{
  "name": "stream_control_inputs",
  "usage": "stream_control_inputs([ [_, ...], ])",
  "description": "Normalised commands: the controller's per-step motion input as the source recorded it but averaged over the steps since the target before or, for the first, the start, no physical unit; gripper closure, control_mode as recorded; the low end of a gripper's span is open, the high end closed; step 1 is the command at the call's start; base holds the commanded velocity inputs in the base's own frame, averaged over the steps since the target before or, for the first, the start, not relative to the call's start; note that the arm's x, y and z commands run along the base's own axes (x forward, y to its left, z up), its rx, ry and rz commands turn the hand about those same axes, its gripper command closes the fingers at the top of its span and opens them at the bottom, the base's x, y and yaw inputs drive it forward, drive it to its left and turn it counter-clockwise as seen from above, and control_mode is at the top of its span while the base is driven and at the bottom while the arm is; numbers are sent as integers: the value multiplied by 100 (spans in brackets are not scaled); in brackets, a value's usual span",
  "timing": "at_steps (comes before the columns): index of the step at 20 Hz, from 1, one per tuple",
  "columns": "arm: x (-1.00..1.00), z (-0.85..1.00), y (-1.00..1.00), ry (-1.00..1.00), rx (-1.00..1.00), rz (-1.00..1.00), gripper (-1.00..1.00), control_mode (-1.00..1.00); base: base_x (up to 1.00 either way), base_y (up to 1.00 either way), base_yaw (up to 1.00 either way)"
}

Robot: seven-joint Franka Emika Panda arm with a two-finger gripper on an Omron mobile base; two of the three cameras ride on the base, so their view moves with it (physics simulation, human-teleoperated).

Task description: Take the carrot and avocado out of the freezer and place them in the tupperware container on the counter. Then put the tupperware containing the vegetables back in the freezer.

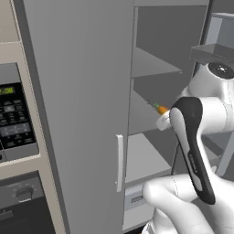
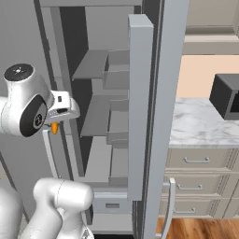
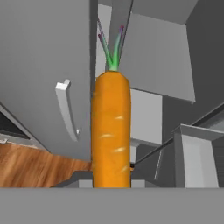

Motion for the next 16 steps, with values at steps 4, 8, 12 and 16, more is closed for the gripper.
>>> stream_control_inputs([
  [4,-50,54,0,0,0,2,100,-100,0,0,0],
  [8,-19,17,0,-2,0,0,100,-100,0,0,0],
  [12,0,0,0,0,0,0,100,-100,0,0,0],
  [16,0,0,0,0,0,0,100,-100,0,0,0],
])
